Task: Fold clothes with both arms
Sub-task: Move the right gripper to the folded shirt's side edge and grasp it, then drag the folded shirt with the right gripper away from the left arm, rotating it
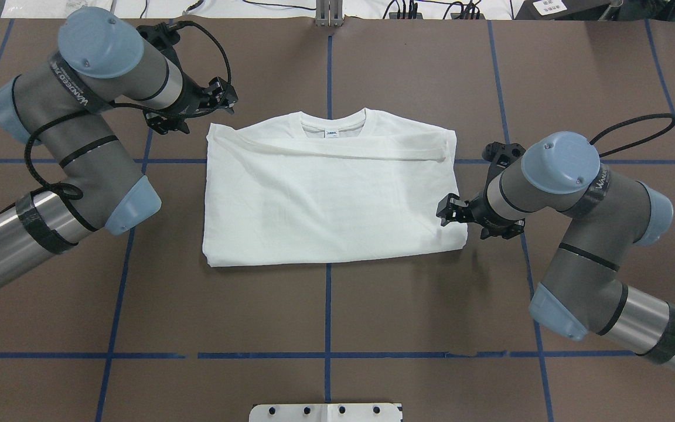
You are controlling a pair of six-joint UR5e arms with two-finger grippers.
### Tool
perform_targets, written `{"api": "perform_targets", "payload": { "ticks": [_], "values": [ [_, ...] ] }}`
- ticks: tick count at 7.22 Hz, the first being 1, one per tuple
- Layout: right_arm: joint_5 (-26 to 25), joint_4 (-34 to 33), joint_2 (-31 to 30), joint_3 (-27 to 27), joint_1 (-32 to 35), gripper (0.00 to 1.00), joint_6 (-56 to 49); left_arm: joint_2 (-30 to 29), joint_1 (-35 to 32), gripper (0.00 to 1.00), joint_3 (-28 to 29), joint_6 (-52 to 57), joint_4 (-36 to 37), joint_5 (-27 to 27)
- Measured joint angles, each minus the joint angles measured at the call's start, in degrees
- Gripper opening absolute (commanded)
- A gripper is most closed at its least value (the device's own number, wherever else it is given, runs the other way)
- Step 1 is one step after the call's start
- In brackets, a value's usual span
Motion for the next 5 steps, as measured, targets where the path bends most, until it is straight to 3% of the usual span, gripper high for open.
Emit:
{"api": "perform_targets", "payload": {
  "ticks": [2,3,4,5],
  "values": [
    [-0.2,0.0,0.0,-0.1,-1.2,0.66,0.0,0.1,0.0,0.99,0.0,-0.1,0.0,0.1],
    [-0.2,0.0,0.0,-0.2,-1.8,0.53,0.0,0.3,0.0,0.99,0.0,-0.1,0.0,0.1],
    [-0.2,0.0,0.1,-0.2,-2.2,0.21,0.0,0.4,0.0,0.99,0.0,-0.1,0.0,0.1],
    [-0.2,0.0,0.1,-0.2,-2.3,0.00,-0.1,0.5,0.0,0.99,0.0,-0.1,-0.1,0.1]
  ]
}}
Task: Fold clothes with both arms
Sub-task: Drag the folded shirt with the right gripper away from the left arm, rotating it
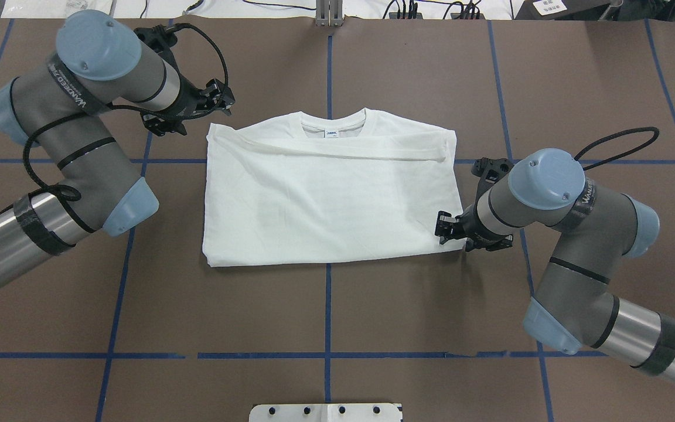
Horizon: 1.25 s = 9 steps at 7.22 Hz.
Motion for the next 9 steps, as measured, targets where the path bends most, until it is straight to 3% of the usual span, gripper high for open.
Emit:
{"api": "perform_targets", "payload": {
  "ticks": [3,5,9],
  "values": [
    [0.5,0.0,-1.2,0.8,1.5,0.00,-0.4,-0.1,0.1,0.99,-0.2,0.0,0.0,0.0],
    [0.4,-0.1,-5.3,4.0,2.3,0.00,-0.6,-0.1,0.1,0.99,-0.5,-0.3,0.1,0.0],
    [0.1,0.0,-22.9,19.4,-1.3,0.00,-0.7,0.0,0.3,0.99,-1.7,-0.6,0.1,1.2]
  ]
}}
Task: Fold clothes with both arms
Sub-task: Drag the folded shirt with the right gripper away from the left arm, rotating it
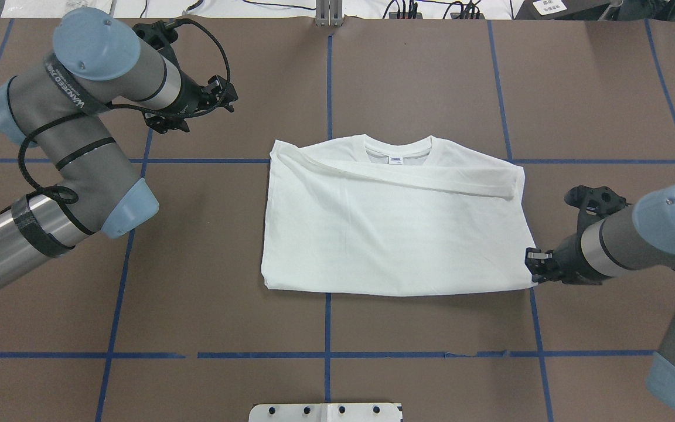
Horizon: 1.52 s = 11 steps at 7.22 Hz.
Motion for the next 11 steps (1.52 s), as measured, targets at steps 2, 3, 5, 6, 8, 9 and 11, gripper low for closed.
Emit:
{"api": "perform_targets", "payload": {
  "ticks": [2,3,5,6,8,9,11],
  "values": [
    [0.7,0.0,-7.2,6.2,-9.0,0.00,0.5,0.0,0.1,0.99,-0.2,0.0,0.0,0.5],
    [1.0,0.0,-10.5,9.1,-14.4,0.00,0.7,0.1,0.1,0.99,-0.4,0.0,0.0,0.6],
    [1.3,0.1,-12.8,12.0,-24.8,0.99,4.1,0.5,0.2,0.99,-1.1,0.0,0.0,0.9],
    [1.1,0.2,-12.2,12.4,-28.5,1.00,6.8,0.7,0.3,0.99,-1.3,0.0,0.0,1.0],
    [0.8,0.4,-10.1,12.2,-29.9,1.00,9.0,0.7,0.4,0.99,-1.4,0.2,-0.1,0.7],
    [0.8,0.6,-9.1,12.3,-27.3,1.00,9.3,0.7,0.8,0.99,-1.5,0.2,-0.1,0.4],
    [0.9,0.7,-4.6,11.3,-17.7,1.00,8.2,0.7,3.7,0.99,-2.5,-1.2,0.0,-1.1]
  ]
}}
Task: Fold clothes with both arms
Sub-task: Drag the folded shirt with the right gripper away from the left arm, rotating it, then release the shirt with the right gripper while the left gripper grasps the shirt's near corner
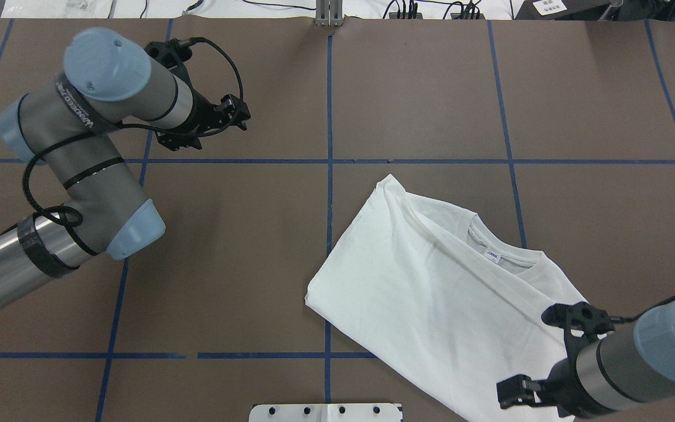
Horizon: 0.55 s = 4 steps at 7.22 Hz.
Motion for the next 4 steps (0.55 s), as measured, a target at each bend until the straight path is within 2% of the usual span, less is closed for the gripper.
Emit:
{"api": "perform_targets", "payload": {
  "ticks": [2,4],
  "values": [
    [0.5,-0.2,8.0,-3.8,13.0,1.00,-1.7,0.0,6.1,0.99,-2.3,-7.2,-0.1,-0.7],
    [0.8,-0.4,13.5,-6.7,22.8,1.00,-2.0,0.2,13.5,0.99,-5.3,-14.7,-0.2,-0.6]
  ]
}}
